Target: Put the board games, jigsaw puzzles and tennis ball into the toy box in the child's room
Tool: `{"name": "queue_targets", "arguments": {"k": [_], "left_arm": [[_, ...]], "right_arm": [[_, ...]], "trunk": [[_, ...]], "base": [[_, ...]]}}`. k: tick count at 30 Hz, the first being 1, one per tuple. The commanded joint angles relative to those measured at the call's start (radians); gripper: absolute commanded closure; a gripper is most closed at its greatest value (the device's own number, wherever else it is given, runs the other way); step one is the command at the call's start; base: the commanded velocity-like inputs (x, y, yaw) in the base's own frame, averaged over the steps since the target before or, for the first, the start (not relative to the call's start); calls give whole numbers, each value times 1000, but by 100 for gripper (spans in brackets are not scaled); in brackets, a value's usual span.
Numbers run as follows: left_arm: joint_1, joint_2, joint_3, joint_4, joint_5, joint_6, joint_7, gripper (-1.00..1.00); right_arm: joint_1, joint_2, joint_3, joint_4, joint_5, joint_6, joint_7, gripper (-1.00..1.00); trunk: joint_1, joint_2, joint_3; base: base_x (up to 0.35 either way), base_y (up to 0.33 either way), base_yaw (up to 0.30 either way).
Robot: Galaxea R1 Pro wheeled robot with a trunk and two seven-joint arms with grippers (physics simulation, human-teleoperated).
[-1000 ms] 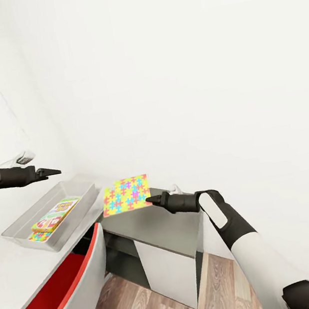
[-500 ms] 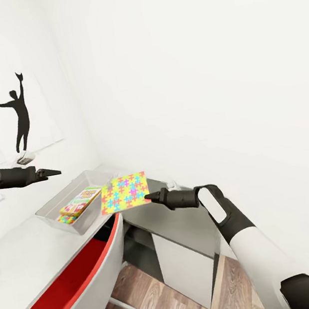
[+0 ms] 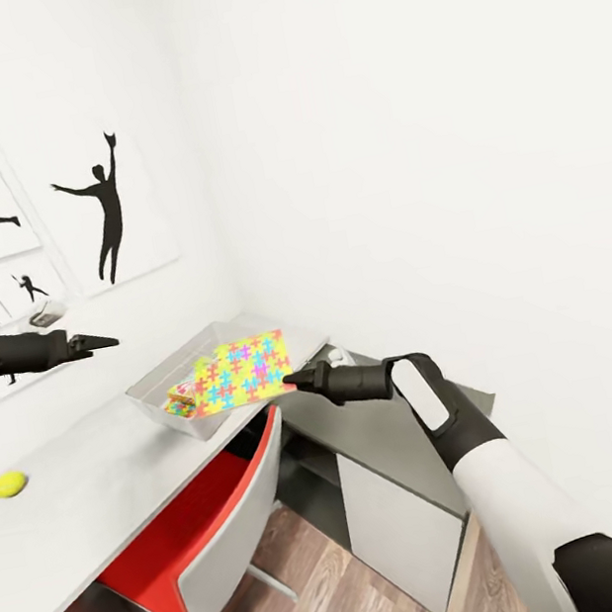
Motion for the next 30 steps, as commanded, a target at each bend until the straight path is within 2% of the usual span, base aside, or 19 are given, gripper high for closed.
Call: {"name": "queue_targets", "arguments": {"k": [1,6,12,18,30], "left_arm": [[-1,-1,2,-1,-10,10,-10,-100],[-1,1,6,1,-4,10,-10,-100],[0,-4,5,1,-4,10,-10,-100],[0,-3,7,2,-4,10,-10,-100],[0,0,8,4,-4,10,-10,-100]], "right_arm": [[-4,0,-1,-2,5,8,8,100],[-38,0,-1,-3,5,43,8,100],[-46,0,-3,-3,5,52,8,100],[-46,0,-5,-4,6,54,8,100],[-50,-1,-8,-4,9,57,7,100]], "trunk": [[1,-2,-3],[1,-2,-4],[1,-2,-6],[1,-2,-8],[1,-2,-9]], "base": [[0,0,291],[0,0,291],[28,-5,291],[180,-151,285],[220,-207,45]]}}
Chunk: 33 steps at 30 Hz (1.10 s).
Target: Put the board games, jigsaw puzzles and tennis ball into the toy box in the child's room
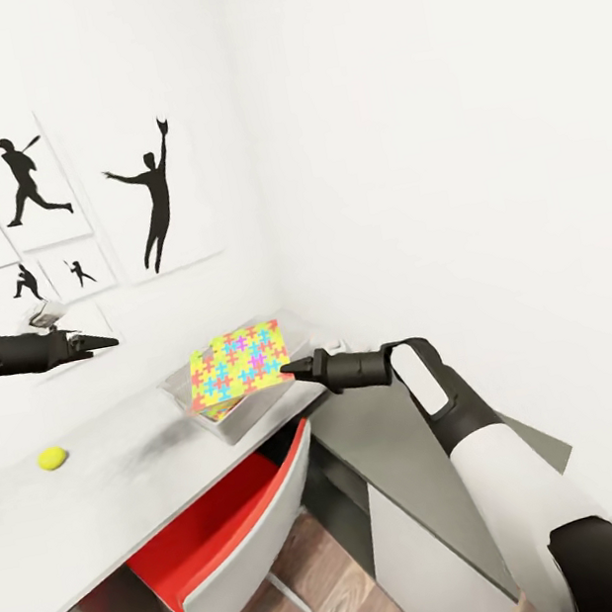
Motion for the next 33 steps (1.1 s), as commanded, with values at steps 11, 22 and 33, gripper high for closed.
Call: {"name": "queue_targets", "arguments": {"k": [11,22,33], "left_arm": [[0,1,18,-1,-10,10,-9,-100],[2,1,75,-1,-12,9,-9,-100],[2,2,79,-1,-13,9,-9,-100]], "right_arm": [[-4,1,-2,0,9,6,10,100],[-4,1,-1,-1,14,-3,10,100],[-4,1,-1,-4,14,0,10,100]], "trunk": [[1,-2,-2],[1,-2,-2],[1,-2,-5]], "base": [[110,-57,1],[3,-1,24],[13,0,230]]}}
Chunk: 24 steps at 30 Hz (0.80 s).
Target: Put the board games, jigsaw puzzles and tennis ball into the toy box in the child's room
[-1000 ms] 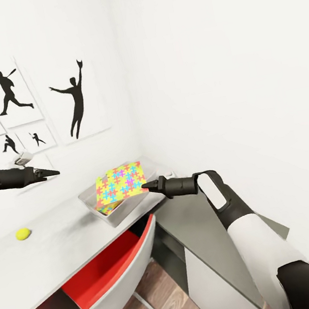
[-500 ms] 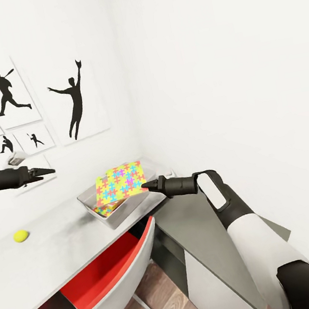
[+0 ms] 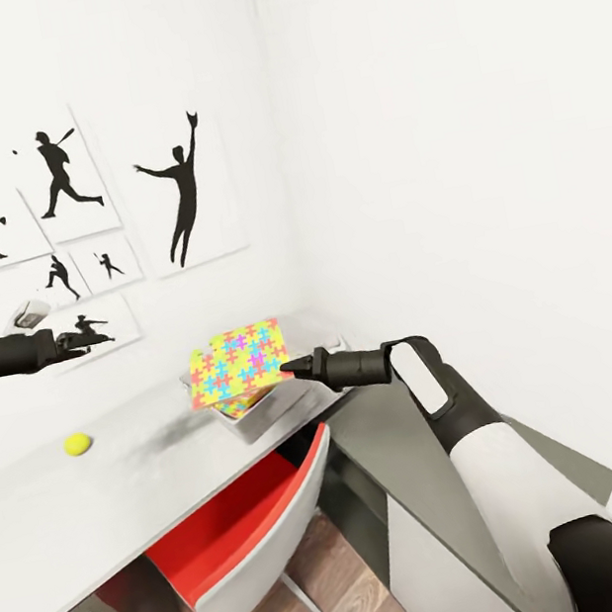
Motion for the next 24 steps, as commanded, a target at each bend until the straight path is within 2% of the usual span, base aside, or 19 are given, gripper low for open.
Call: {"name": "queue_targets", "arguments": {"k": [1,7,11,24], "left_arm": [[-1,0,2,0,-11,10,-10,-100],[0,0,2,0,-11,10,-10,-100],[0,0,2,0,-11,10,-10,-100],[0,3,2,0,-11,10,-10,-100]], "right_arm": [[-1,0,-1,0,9,2,10,100],[-1,0,-1,-2,6,4,10,100],[-1,0,-1,-2,2,3,10,100],[-1,0,-2,-2,-2,3,10,100]], "trunk": [[1,-2,-3],[1,-2,-4],[1,-2,-4],[1,-2,-4]], "base": [[36,17,265],[-9,128,184],[-61,186,38],[27,61,3]]}}
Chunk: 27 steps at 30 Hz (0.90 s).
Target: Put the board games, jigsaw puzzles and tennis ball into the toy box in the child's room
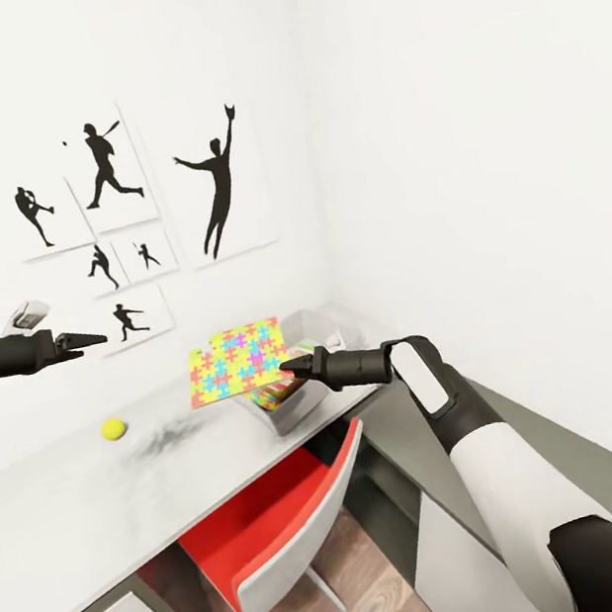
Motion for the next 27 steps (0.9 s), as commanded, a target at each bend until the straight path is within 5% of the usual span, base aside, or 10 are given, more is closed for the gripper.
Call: {"name": "queue_targets", "arguments": {"k": [1,27], "left_arm": [[-1,0,2,0,-10,10,-10,-100],[0,0,2,0,-10,10,-10,-100]], "right_arm": [[-1,0,-1,0,9,3,10,100],[-1,-2,-2,0,9,5,10,100]], "trunk": [[1,-2,-2],[1,-2,-6]], "base": [[98,84,0],[60,73,61]]}}
